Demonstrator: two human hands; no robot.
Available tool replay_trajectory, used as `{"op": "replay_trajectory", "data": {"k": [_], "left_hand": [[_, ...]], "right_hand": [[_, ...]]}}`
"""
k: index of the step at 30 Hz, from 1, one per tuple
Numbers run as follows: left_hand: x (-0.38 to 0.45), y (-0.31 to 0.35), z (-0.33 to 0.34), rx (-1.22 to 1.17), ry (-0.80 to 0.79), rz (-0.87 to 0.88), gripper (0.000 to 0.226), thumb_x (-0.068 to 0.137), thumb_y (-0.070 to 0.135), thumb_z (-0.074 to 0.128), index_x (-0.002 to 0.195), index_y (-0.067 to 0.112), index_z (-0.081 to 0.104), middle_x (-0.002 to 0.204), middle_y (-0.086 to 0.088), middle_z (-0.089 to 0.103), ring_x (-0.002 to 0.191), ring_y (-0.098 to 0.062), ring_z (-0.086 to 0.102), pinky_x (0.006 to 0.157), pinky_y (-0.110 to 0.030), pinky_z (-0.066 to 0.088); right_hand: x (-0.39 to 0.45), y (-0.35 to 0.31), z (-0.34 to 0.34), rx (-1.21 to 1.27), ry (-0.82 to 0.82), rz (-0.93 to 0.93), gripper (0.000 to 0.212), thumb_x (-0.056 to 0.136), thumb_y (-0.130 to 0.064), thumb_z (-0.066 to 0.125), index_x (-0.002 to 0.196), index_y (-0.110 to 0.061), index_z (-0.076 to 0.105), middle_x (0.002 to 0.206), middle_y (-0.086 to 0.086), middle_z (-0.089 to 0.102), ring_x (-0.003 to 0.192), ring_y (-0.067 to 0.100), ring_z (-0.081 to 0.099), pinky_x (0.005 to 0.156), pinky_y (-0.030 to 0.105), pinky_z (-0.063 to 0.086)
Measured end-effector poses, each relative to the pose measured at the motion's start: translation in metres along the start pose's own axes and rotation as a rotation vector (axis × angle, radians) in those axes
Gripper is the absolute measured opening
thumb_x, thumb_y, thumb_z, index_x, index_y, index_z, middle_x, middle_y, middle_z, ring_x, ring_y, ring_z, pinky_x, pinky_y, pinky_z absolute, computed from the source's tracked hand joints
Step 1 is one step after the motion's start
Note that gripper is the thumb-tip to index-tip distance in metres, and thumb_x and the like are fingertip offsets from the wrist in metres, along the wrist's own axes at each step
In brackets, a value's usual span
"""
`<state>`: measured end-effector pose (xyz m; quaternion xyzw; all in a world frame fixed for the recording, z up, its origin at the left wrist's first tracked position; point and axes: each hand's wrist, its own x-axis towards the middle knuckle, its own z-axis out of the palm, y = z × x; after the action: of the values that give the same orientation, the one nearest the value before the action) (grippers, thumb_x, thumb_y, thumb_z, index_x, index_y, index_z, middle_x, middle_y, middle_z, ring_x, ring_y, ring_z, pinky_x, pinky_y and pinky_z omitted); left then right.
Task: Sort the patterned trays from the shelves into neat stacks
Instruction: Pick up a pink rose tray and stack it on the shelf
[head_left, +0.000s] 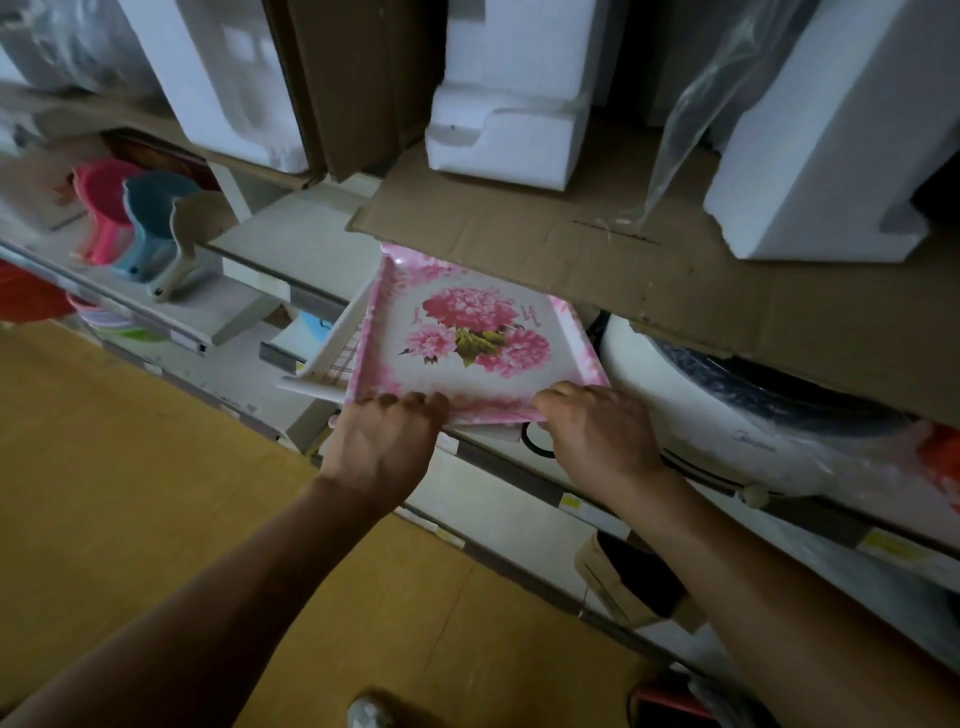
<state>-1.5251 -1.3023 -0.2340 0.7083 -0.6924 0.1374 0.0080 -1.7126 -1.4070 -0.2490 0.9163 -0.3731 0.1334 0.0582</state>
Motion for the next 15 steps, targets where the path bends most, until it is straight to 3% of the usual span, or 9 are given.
{"op": "replay_trajectory", "data": {"k": [3, 9, 11, 13, 15], "left_hand": [[-0.009, 0.002, -0.007, 0.000, -0.074, -0.057, 0.025, 0.098, 0.023, 0.034, 0.114, 0.020, 0.053, 0.099, 0.004, 0.067, 0.081, -0.019, 0.066, 0.061, -0.033, 0.046], [-0.037, 0.000, -0.024, 0.005, -0.026, -0.104, 0.016, 0.096, 0.021, 0.042, 0.107, 0.020, 0.054, 0.089, 0.001, 0.066, 0.074, -0.024, 0.065, 0.060, -0.038, 0.050], [-0.047, -0.002, -0.031, 0.017, 0.008, -0.095, 0.009, 0.089, 0.017, 0.054, 0.097, 0.018, 0.058, 0.077, 0.001, 0.066, 0.062, -0.025, 0.064, 0.050, -0.036, 0.048], [-0.058, -0.008, -0.038, 0.046, 0.028, -0.086, 0.011, 0.078, 0.014, 0.068, 0.085, 0.018, 0.061, 0.063, 0.003, 0.063, 0.048, -0.022, 0.059, 0.041, -0.027, 0.035], [-0.071, -0.015, -0.046, 0.073, 0.026, -0.097, 0.016, 0.071, 0.013, 0.074, 0.078, 0.020, 0.061, 0.057, 0.004, 0.060, 0.043, -0.020, 0.056, 0.041, -0.024, 0.026]], "right_hand": [[-0.007, -0.004, -0.007, 0.004, 0.034, -0.014, 0.029, 0.059, 0.002, 0.076, 0.062, -0.018, 0.056, 0.055, 0.000, 0.055, 0.043, 0.024, 0.054, 0.047, 0.021, 0.021], [-0.018, -0.020, -0.029, -0.019, 0.073, -0.037, 0.028, 0.054, 0.002, 0.074, 0.061, -0.018, 0.056, 0.054, 0.001, 0.055, 0.043, 0.024, 0.056, 0.047, 0.020, 0.021], [-0.023, -0.028, -0.036, -0.026, 0.077, -0.041, 0.029, 0.053, 0.001, 0.077, 0.061, -0.018, 0.056, 0.054, 0.000, 0.055, 0.043, 0.024, 0.056, 0.048, 0.020, 0.020], [-0.027, -0.039, -0.041, -0.038, 0.081, -0.043, 0.031, 0.054, -0.003, 0.081, 0.061, -0.019, 0.056, 0.055, -0.001, 0.055, 0.044, 0.023, 0.056, 0.049, 0.021, 0.018], [-0.030, -0.053, -0.047, -0.043, 0.084, -0.052, 0.032, 0.054, -0.005, 0.082, 0.061, -0.020, 0.055, 0.055, -0.001, 0.055, 0.044, 0.023, 0.056, 0.048, 0.020, 0.019]]}}
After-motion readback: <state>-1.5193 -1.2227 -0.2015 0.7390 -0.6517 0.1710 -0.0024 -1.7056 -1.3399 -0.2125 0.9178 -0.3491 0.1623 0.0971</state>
